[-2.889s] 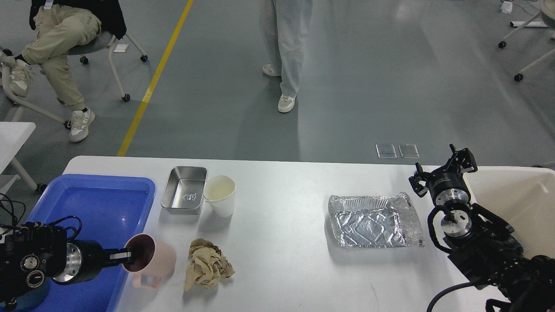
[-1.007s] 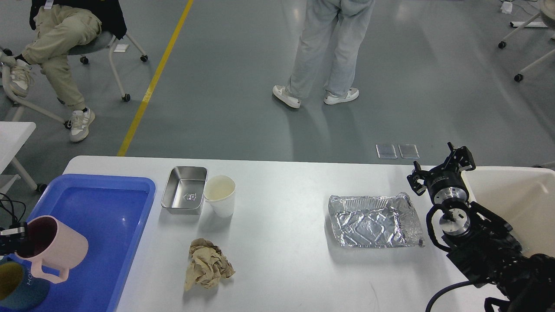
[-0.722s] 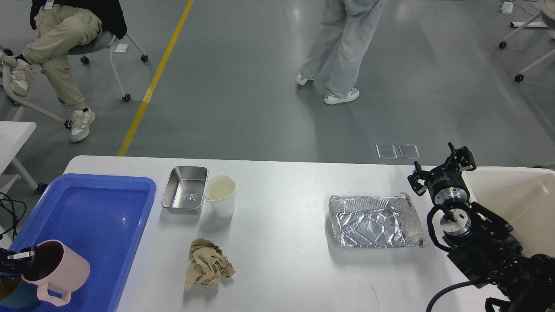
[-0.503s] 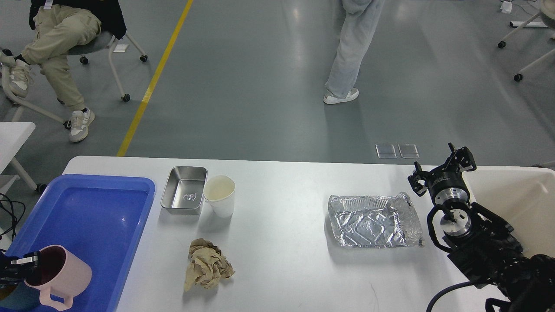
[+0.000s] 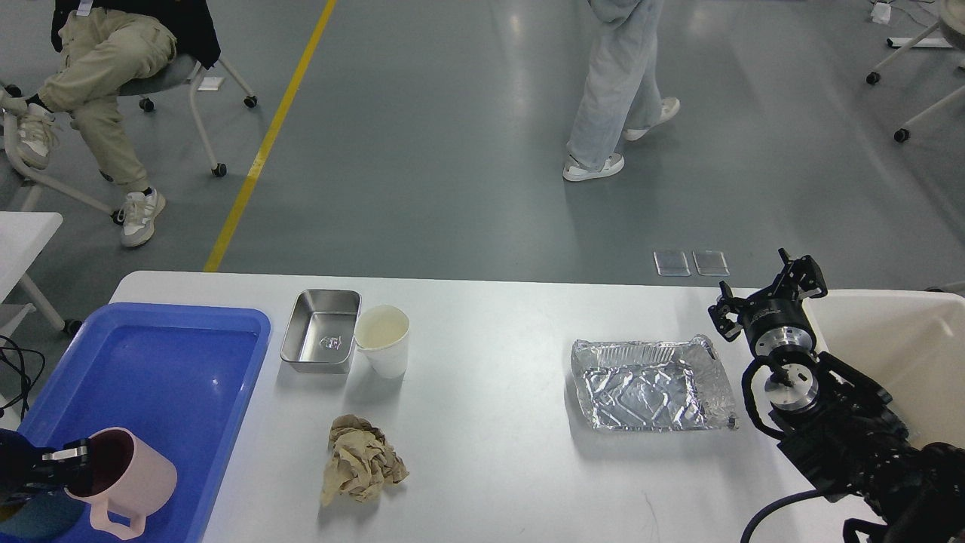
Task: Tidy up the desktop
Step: 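Lower the pink mug into the blue bin and release it, then reach the left gripper toward the small steel tray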
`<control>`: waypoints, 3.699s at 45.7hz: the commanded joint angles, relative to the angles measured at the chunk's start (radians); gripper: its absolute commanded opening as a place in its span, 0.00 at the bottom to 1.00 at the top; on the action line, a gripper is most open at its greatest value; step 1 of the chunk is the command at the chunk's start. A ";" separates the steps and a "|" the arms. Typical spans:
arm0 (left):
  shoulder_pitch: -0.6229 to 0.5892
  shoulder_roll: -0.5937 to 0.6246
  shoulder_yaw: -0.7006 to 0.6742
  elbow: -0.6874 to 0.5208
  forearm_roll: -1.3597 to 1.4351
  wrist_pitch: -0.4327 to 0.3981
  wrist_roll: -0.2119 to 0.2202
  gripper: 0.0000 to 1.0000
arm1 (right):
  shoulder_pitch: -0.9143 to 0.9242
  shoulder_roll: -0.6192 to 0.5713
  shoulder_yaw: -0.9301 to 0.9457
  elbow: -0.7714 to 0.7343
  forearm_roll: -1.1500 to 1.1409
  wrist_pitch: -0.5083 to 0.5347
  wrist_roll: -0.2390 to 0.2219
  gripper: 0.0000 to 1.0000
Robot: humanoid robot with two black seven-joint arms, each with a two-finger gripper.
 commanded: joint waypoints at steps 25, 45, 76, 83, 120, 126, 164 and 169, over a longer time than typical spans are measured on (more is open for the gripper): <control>-0.005 0.012 -0.023 -0.020 0.000 -0.010 -0.002 0.27 | 0.006 0.000 0.000 0.000 0.000 0.000 0.000 1.00; -0.021 0.164 -0.308 -0.187 -0.011 -0.185 0.002 0.32 | 0.015 0.005 0.000 0.000 0.000 0.000 0.000 1.00; -0.220 0.239 -0.473 -0.181 -0.097 -0.234 -0.005 0.67 | 0.004 0.003 0.000 0.000 0.000 0.000 0.002 1.00; -0.258 0.252 -0.473 -0.170 -0.193 -0.234 -0.001 0.84 | 0.001 0.003 0.000 0.000 0.000 0.000 0.002 1.00; -0.249 -0.196 -0.321 0.265 -0.066 -0.026 0.019 0.87 | -0.004 0.003 -0.003 0.000 -0.026 -0.011 0.003 1.00; -0.249 -0.285 -0.261 0.321 -0.032 0.046 0.021 0.87 | -0.002 0.003 -0.003 0.000 -0.026 -0.014 0.003 1.00; -0.257 -0.721 0.015 0.552 -0.002 0.309 0.180 0.87 | -0.004 0.003 -0.005 -0.002 -0.028 -0.016 0.005 1.00; -0.257 -0.748 0.079 0.581 -0.002 0.340 0.182 0.87 | -0.005 0.001 -0.005 -0.003 -0.028 -0.016 0.005 1.00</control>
